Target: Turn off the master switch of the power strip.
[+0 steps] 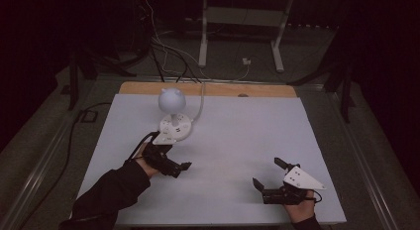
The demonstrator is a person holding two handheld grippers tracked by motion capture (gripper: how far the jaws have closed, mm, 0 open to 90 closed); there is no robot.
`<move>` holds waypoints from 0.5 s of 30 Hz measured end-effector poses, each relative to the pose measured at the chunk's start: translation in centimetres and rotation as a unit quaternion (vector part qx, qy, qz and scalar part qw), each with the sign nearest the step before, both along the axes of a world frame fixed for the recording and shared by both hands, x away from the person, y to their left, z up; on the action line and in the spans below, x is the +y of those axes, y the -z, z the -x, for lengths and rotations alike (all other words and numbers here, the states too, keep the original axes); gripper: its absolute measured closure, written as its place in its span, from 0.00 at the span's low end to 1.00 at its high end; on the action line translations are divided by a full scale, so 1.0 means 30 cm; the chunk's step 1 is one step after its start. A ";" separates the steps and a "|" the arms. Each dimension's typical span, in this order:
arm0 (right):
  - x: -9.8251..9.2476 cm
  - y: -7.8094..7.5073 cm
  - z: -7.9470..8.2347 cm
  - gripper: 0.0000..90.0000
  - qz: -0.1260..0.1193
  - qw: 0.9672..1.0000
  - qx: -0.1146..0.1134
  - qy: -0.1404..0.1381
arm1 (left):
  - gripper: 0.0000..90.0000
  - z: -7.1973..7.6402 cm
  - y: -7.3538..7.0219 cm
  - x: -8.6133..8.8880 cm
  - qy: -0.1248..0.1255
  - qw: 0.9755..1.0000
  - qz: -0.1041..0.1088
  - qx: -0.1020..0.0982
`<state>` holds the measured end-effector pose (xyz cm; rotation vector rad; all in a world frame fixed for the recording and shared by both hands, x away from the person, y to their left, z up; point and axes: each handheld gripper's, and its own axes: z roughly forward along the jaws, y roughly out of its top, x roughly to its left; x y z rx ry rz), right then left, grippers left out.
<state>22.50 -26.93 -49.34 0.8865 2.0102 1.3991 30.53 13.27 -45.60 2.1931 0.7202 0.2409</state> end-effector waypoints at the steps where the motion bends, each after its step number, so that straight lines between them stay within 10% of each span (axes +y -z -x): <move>1: 0.000 0.000 0.000 0.00 -0.001 1.000 0.000 0.000 | 0.00 0.007 0.004 0.010 -0.002 1.000 0.002 0.002; 15: 0.002 0.002 -0.001 0.00 0.003 1.000 0.001 0.001 | 0.00 0.108 0.072 0.113 -0.008 1.000 -0.001 0.017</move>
